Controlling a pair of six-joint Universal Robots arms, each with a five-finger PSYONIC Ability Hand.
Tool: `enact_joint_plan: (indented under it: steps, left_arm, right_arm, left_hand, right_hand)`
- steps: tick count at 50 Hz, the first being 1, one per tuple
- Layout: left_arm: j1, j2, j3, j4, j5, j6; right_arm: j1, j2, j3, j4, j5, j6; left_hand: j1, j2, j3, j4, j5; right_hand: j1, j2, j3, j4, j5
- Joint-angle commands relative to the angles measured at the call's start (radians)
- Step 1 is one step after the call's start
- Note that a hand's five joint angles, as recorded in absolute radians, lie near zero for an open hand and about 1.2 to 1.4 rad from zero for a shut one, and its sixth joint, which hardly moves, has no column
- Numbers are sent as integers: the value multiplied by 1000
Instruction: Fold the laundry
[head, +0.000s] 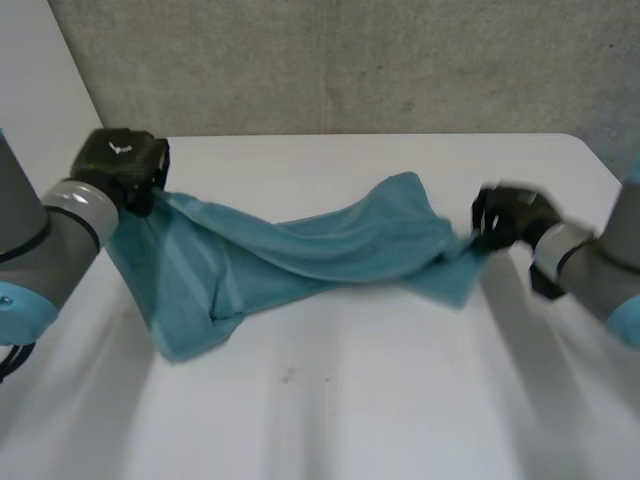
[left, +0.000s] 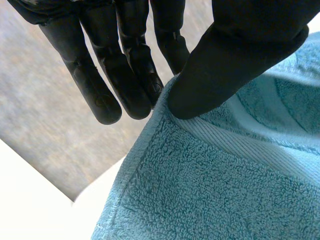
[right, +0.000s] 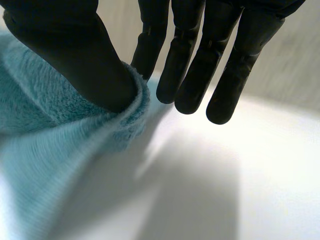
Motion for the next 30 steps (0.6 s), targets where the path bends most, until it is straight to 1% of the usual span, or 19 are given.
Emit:
enact_joint_plan:
  steps: [1,2,4,5,7,8,9,10,12,13,15,18,20,21,23,26,28,29,30]
  left_arm:
    - [16,169,1,-3,-1,-1]
    - [16,170,1,-3,-1,-1]
    - [35,234,-4,-6,0,1]
    - [35,234,-4,-6,0,1]
    - [41,257,-8,-14,2,2]
    - [43,271,-16,-29,2,2]
    - [46,279,-24,-49,5,5]
    - [46,279,-24,-49,5,5]
    - [49,282,-41,-92,7,10]
    - [49,282,-41,-92,7,10]
    - [53,279,-50,-111,8,12]
    - [75,259,-73,-137,10,13]
    - [82,190,-96,-137,11,25]
    - [82,190,-96,-137,11,25]
    - [87,94,-81,-134,10,59]
    - [87,47,-62,-134,8,85]
    - [87,-46,0,-123,7,137]
    - [87,-46,1,-123,7,137]
    - [86,-92,52,-105,5,154]
  right_arm:
    - [-54,-301,-121,107,-28,-46]
    - [-54,-301,-121,108,-28,-46]
    - [-79,-350,-197,239,-67,-130]
    - [-79,-350,-198,240,-68,-130]
    - [-103,-372,-243,350,-118,-237]
    - [-103,-372,-244,350,-118,-238]
    - [-105,-372,-262,402,-126,-309]
    - [-105,-372,-262,403,-126,-310]
    - [-99,-369,-273,514,-126,-467]
    - [-99,-369,-273,514,-126,-468]
    - [-96,-354,-271,597,-118,-589]
    - [-91,-337,-265,616,-115,-621]
    - [-70,-268,-261,625,-95,-650]
    - [-69,-268,-261,625,-95,-650]
    - [-33,-175,-273,622,-65,-667]
    - [-23,-133,-287,617,-45,-680]
    - [-5,-40,-360,570,4,-687]
    - [-5,-39,-360,570,5,-687]
    - [6,14,-413,526,35,-684]
  left_hand:
    - [214,179,182,179,194]
    - [214,179,182,179,194]
    - [214,179,182,179,194]
    - [214,179,182,179,194]
    - [214,179,182,179,194]
    - [214,179,182,179,194]
    - [214,179,182,179,194]
    - [214,179,182,179,194]
    - [214,179,182,179,194]
    - [214,179,182,179,194]
    - [214,179,182,179,194]
    - [214,179,182,179,194]
    - [214,179,182,179,194]
    - [214,179,182,179,194]
    - [214,179,182,179,194]
    - [214,179,182,179,194]
    - [214,179,182,179,194]
    - [214,179,182,179,194]
    - [214,179,182,179,194]
  right_hand:
    - [416,219,216,208,251]
    - [416,219,216,208,251]
    - [416,219,216,208,251]
    - [416,219,216,208,251]
    - [416,219,216,208,251]
    - [416,219,216,208,251]
    - [416,219,216,208,251]
    - [416,219,216,208,251]
    - [416,219,216,208,251]
    - [416,219,216,208,251]
    - [416,219,216,208,251]
    - [416,219,216,208,251]
    - [416,219,216,208,251]
    - [416,219,216,208,251]
    - [416,219,216,208,251]
    - [416,219,216,208,251]
    - [416,219,216,208,251]
    - [416,219,216,208,251]
    - [416,219,216,208,251]
